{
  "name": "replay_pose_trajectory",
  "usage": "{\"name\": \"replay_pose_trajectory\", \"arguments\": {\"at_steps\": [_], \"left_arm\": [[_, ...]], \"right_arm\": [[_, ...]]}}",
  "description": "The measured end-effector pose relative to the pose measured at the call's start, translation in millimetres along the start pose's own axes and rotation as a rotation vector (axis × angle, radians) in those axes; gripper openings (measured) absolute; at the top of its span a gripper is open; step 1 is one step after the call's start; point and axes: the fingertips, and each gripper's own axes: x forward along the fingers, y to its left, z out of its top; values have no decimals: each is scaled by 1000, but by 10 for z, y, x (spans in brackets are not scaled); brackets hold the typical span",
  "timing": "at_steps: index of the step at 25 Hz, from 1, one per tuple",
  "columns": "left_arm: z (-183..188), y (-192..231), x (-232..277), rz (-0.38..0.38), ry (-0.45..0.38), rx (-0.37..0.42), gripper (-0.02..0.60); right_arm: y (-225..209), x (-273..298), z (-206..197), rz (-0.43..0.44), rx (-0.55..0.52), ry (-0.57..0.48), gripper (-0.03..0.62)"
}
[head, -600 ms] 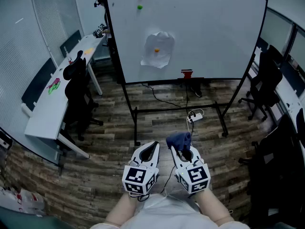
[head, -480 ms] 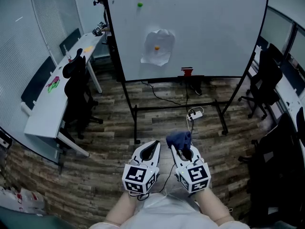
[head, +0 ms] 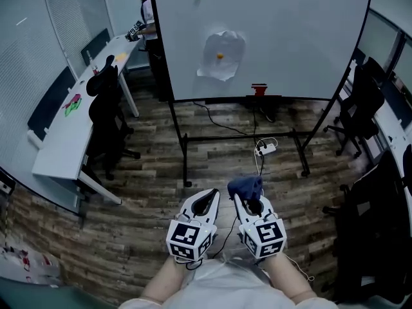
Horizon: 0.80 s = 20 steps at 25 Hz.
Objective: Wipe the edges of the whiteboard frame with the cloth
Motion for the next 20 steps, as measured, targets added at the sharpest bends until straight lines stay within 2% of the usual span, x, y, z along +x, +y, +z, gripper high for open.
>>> {"name": "replay_pose_trajectory", "arguments": {"at_steps": [13,20], "left_arm": [[-89,1115,-477,38,40,0,18],[-77,1592,-371,86,36,-37,18]], "right_arm": [[837,818,-135,57,30,51,66],[928,1363,-72,125,11,63,66]]}}
